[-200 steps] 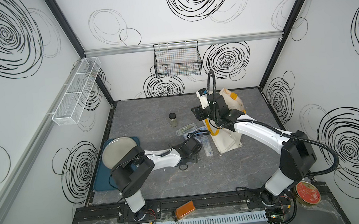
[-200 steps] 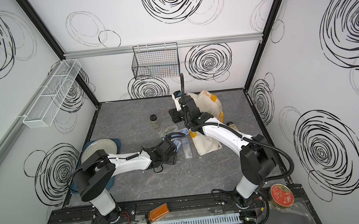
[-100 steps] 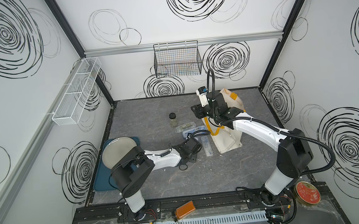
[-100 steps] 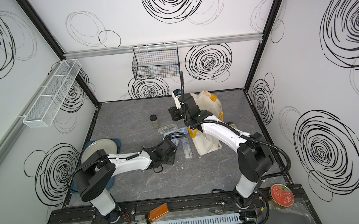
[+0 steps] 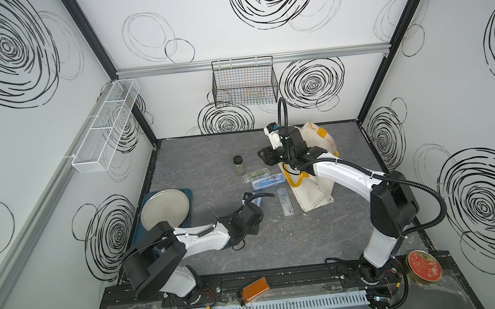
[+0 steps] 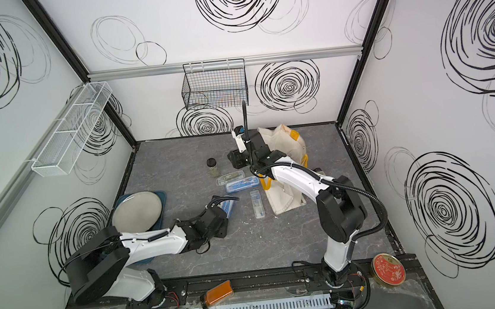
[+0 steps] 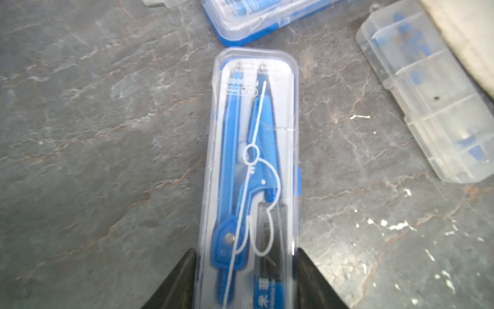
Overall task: Put the compass set into the canvas bag
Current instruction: Pick up the compass set at the center of the board.
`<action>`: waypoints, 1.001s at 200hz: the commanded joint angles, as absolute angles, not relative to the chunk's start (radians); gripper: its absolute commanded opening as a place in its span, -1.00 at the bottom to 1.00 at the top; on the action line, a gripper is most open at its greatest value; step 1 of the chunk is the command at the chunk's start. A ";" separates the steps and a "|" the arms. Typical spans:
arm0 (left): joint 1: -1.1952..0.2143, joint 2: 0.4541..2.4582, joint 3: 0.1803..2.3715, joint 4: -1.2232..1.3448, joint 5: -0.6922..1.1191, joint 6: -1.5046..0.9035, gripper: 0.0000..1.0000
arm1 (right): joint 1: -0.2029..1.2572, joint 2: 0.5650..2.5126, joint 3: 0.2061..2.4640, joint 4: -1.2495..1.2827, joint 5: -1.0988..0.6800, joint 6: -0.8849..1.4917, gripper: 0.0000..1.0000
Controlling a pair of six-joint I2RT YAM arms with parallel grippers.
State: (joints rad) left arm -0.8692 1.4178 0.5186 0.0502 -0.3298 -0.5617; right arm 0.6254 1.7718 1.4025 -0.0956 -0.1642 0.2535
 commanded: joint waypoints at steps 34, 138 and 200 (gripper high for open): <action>-0.808 1.163 0.334 0.338 -0.390 -0.609 0.12 | 0.626 1.831 1.443 -0.048 -0.394 0.338 0.15; -0.726 1.086 0.317 0.472 -0.332 -0.645 0.13 | 0.667 1.885 1.384 0.018 -0.684 0.469 0.35; -0.724 1.103 0.330 0.489 -0.314 -0.637 0.13 | 0.709 1.954 1.374 0.104 -0.748 0.577 0.18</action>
State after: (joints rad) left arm -0.7319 1.0931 0.2905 0.4213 -0.3225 -0.6357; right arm 0.6964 1.9263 1.3815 0.0288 -0.6926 0.5053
